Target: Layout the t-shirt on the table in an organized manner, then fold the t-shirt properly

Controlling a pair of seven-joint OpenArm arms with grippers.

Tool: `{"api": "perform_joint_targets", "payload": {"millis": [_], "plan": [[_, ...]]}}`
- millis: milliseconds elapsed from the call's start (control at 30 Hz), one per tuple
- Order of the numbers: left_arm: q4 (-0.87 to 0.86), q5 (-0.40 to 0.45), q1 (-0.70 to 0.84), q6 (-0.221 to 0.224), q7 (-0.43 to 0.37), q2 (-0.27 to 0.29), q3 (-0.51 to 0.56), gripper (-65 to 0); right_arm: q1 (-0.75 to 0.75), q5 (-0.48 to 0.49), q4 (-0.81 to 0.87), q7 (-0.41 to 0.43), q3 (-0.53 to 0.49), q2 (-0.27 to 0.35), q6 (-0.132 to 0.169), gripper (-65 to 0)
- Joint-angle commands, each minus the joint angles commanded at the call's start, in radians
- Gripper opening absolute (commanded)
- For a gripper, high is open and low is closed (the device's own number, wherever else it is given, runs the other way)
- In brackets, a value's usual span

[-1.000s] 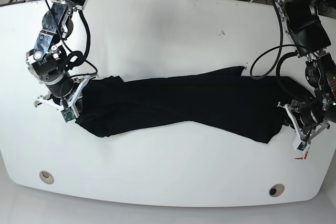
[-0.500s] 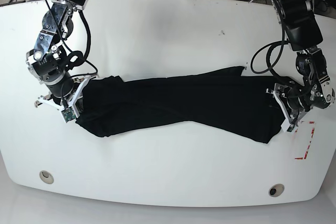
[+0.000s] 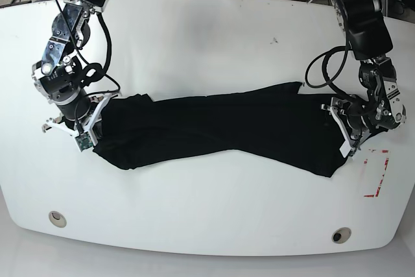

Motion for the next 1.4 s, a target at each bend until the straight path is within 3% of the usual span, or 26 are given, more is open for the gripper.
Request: {"api": "perform_joint_targets", "payload": {"millis": [400,600,1067,1400], "plan": [[0.008,0.0,0.0,0.006,-0.003,-0.006,0.0,-35.4,0.0,0.0,0.0,0.0,0.0,0.0,0.0,-64.8],[0.003,0.0,0.0,0.055,-0.011,-0.006,0.0,-35.3,0.0,0.0,0.0,0.0,0.0,0.0,0.0,-64.8],[0.0,0.002,0.041,0.061,-0.046,-0.003,0.0,-35.6,-0.002,0.0,0.0,0.0,0.0,0.0,0.0,-64.8],[0.002,0.094,0.044,0.081,-0.077,0.011,0.0,-35.6,-0.002,0.0,0.0,0.0,0.0,0.0,0.0,-64.8]]}}
